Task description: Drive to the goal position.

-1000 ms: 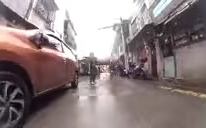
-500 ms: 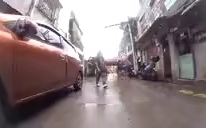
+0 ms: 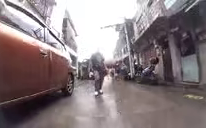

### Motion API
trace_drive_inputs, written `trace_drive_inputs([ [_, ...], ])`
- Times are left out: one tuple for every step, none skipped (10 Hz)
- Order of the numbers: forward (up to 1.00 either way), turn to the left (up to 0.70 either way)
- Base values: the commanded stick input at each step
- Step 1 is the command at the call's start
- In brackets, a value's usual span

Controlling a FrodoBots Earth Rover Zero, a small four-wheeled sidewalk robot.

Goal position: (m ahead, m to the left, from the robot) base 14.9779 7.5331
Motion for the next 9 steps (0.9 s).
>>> trace_drive_inputs([
  [0.0,0.0],
  [0.0,0.0],
  [0.0,0.0],
  [0.0,0.0],
  [0.0,0.0],
  [0.0,0.0],
  [-0.13,0.0],
  [-0.85,0.0],
  [-0.94,0.0],
])
